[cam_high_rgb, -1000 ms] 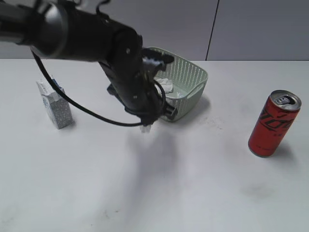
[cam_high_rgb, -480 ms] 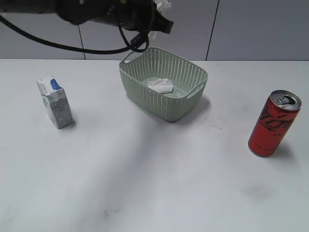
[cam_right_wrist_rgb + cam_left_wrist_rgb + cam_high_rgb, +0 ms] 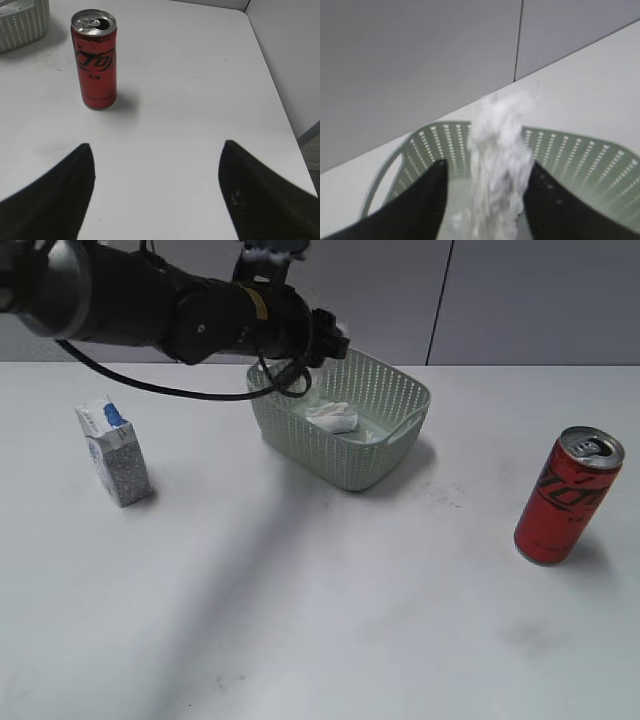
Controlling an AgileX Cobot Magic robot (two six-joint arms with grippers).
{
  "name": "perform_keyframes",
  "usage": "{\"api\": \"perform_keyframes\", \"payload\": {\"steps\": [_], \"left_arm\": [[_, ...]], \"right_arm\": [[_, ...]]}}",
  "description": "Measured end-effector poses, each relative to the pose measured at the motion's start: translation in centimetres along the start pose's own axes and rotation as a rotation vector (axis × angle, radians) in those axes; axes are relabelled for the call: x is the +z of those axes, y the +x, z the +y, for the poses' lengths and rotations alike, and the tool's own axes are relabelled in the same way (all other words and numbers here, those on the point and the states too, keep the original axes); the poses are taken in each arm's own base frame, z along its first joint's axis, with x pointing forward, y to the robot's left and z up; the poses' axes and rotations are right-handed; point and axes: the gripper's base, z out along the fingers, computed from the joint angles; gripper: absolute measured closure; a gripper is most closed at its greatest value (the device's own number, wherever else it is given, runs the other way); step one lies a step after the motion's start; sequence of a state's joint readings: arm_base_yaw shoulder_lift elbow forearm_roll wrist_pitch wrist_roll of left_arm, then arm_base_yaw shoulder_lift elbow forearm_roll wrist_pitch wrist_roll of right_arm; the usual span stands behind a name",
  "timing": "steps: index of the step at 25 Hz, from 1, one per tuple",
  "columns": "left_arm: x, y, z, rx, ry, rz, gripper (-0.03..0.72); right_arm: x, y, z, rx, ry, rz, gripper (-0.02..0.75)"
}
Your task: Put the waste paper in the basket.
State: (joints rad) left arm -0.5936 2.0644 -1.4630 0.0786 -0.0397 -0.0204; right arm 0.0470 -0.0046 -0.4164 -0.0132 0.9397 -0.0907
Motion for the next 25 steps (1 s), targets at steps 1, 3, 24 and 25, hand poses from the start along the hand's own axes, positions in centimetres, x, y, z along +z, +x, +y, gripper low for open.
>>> {"api": "perform_keyframes", "payload": {"steps": [1,3,24,25], "left_arm": [[0.1,0.2,0.0,-0.038,-0.001,0.010,0.215],[0.0,0.3,0.0,-0.111,-0.002,0.060,0.081],[-13.6,-11.4,12.6,-0.267,-0.116,0.487,0.093],[-14.3,-11.4,13.4,-0.275,-0.137,0.483,0.093]], "right_arm": [[0.0,0.0,0.0,0.000,0.000,0.000,0.154],[0.0,0.0,0.0,0.000,0.000,0.000,0.154],[0.0,0.0,0.0,0.000,0.000,0.000,0.154],[0.0,0.0,0.0,0.000,0.000,0.000,0.154]]}}
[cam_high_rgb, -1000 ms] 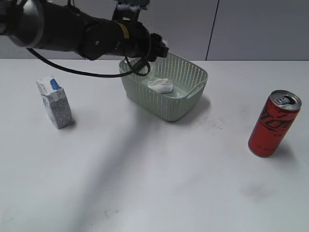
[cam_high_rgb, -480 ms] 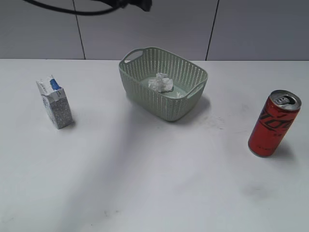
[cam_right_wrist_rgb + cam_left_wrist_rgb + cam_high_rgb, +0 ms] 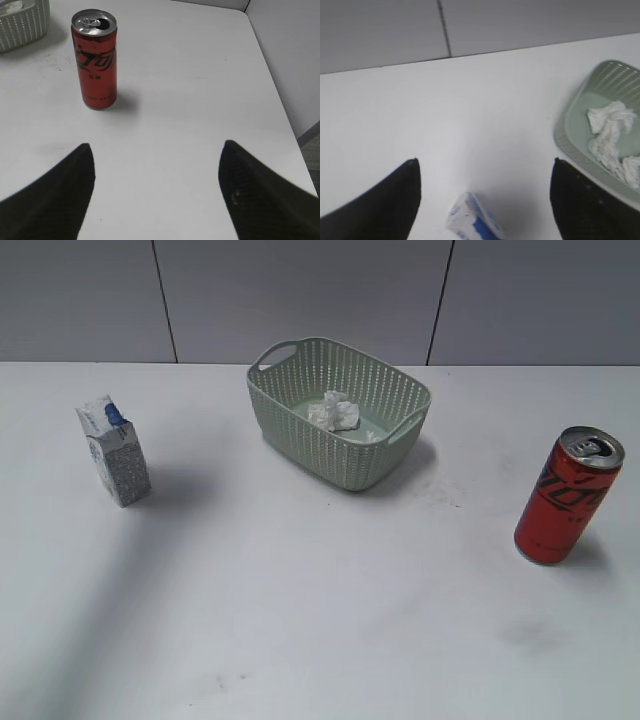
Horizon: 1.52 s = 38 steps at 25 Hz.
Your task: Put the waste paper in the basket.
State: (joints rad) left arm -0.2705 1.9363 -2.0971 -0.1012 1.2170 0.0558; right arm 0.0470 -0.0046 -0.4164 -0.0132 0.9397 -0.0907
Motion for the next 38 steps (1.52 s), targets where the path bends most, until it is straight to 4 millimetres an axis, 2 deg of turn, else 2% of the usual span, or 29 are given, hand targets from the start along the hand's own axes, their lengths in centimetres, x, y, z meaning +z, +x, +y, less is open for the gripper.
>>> {"api": "perform_keyframes", "payload": {"steps": [7,11,15,20,28,38], "left_arm": [[-4.9,1.4,5.7,-0.093,-0.151,-0.049,0.096],[-7.7,3.5,7.0,-0.135,-0.189,-0.049,0.096],[-9.7,7.1,6.0,-0.143,-0.182,-0.012,0.096],[-11.6,13.1,4.5,-0.148,-0.180,0.049,0.096],[-12.1,22.3,2.7,-0.150,-0.183,0.079,0.096],[-12.3,30.8,1.0,-0.139,-0.197,-0.038,0.097]], "right_arm": [[0.0,0.0,0.0,0.000,0.000,0.000,0.154],[0.0,0.0,0.0,0.000,0.000,0.000,0.154],[0.0,0.0,0.0,0.000,0.000,0.000,0.154],[0.0,0.0,0.0,0.000,0.000,0.000,0.154],[0.0,0.0,0.0,0.000,0.000,0.000,0.154],[0.0,0.0,0.0,0.000,0.000,0.000,0.154]]}}
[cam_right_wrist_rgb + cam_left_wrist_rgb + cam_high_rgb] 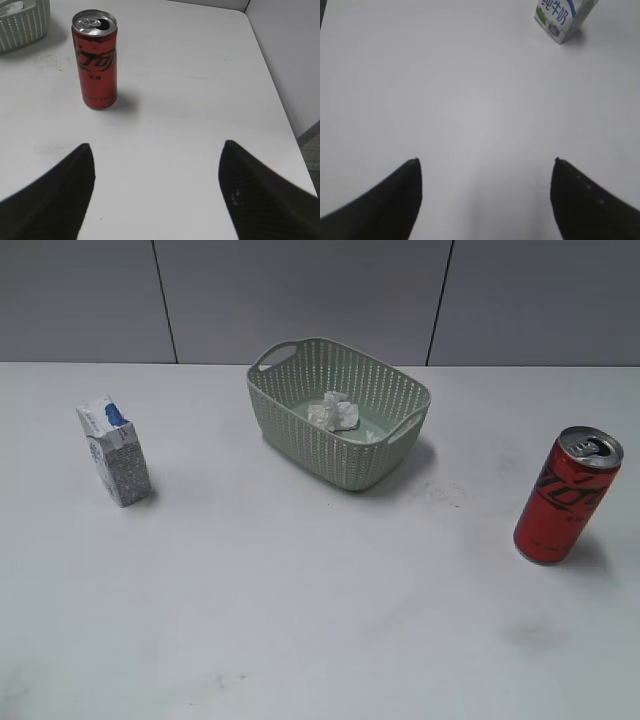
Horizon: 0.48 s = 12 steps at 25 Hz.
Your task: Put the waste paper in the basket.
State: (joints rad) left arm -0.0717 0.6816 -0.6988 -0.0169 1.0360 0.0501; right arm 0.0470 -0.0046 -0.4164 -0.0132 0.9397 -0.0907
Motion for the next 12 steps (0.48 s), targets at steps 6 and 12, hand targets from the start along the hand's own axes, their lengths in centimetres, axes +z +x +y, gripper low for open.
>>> {"api": "perform_keyframes", "payload": {"steps": [6,12], "left_arm": [[-1.0,3.8,-0.2,0.001,-0.005,-0.115,0.099],[-2.2,6.3,-0.3,0.003,-0.010,-0.261,0.099]], "right_arm": [[0.0,0.0,0.0,0.000,0.000,0.000,0.154],[0.0,0.0,0.0,0.000,0.000,0.000,0.154]]}}
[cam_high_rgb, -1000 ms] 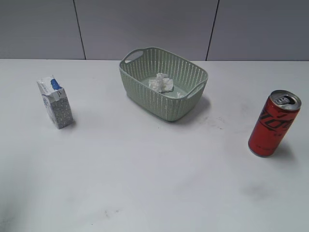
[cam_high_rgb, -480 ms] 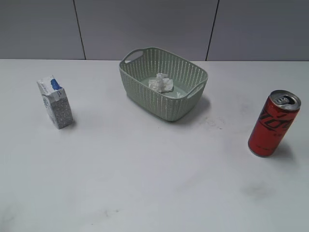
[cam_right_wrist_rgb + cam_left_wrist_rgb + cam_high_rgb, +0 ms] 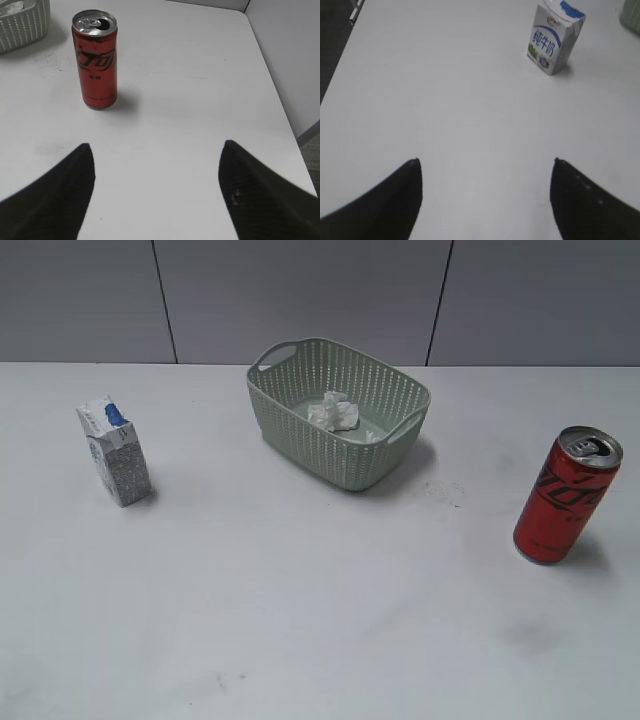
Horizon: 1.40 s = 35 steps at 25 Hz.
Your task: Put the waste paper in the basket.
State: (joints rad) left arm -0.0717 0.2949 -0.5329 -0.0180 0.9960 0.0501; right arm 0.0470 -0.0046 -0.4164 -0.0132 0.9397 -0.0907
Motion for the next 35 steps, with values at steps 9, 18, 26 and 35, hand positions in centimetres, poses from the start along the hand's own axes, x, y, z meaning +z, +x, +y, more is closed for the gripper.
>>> {"api": "perform_keyframes", "payload": {"steps": [9,18,26,35], "left_arm": [[-2.2,1.7,-0.1,0.002,-0.005,-0.148,0.100],[-3.4,3.4,-0.2,0.002,-0.004,-0.234,0.100],[-3.4,3.4,-0.4,-0.008,0.018,-0.237,0.100],[-3.4,3.4,-0.6,-0.019,0.041,-0.238,0.100]], "right_arm": [[0.0,0.0,0.0,0.000,0.000,0.000,0.154],[0.0,0.0,0.0,0.000,0.000,0.000,0.154],[0.0,0.0,0.0,0.000,0.000,0.000,0.154],[0.0,0.0,0.0,0.000,0.000,0.000,0.154]]}}
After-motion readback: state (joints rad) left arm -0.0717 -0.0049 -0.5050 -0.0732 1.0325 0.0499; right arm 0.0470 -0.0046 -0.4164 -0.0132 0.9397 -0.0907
